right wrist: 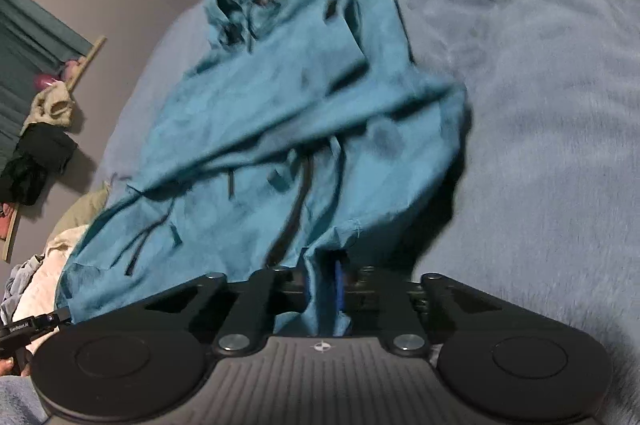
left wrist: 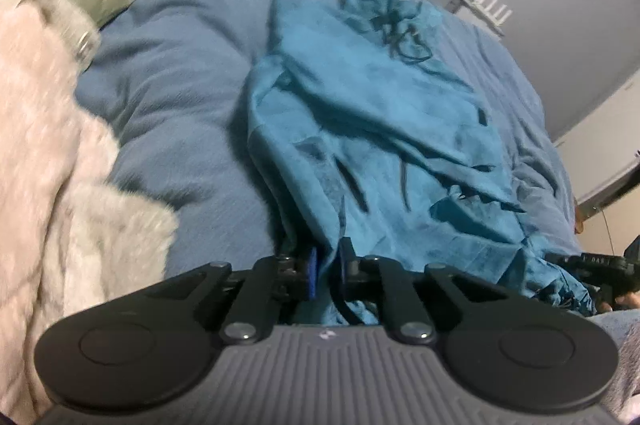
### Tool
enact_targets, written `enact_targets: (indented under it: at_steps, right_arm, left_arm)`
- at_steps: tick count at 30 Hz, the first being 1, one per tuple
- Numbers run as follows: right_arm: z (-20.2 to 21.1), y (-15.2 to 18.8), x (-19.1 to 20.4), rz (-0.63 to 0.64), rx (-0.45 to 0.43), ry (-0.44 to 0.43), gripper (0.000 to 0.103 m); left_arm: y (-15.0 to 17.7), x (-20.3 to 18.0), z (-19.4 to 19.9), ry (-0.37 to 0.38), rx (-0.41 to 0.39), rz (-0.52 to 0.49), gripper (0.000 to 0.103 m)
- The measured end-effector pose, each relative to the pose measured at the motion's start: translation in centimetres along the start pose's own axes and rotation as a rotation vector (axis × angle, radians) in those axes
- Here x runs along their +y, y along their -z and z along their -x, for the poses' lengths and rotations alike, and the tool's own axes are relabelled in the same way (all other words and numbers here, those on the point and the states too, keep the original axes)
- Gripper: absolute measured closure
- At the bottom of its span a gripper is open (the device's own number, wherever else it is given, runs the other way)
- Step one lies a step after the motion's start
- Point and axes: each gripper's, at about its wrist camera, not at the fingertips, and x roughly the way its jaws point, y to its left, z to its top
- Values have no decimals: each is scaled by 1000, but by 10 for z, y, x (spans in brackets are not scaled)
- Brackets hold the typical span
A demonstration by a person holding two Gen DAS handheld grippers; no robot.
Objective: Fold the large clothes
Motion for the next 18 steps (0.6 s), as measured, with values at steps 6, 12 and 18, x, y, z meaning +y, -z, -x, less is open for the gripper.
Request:
enact_targets:
  at_steps: [6,12,18]
  right_arm:
    - [16,-32,21,39,-163,-91,98]
    - [8,-74,33,42,-328,-146,98]
    - [-24,-117,26,-23,-412,-114,100]
  left_arm:
    - [-45,-16,1,99,-103,-3,101]
    - [-94,-32,-21,88,-194,-55,102]
    - [-135,-21,-57,71,-216,12,102]
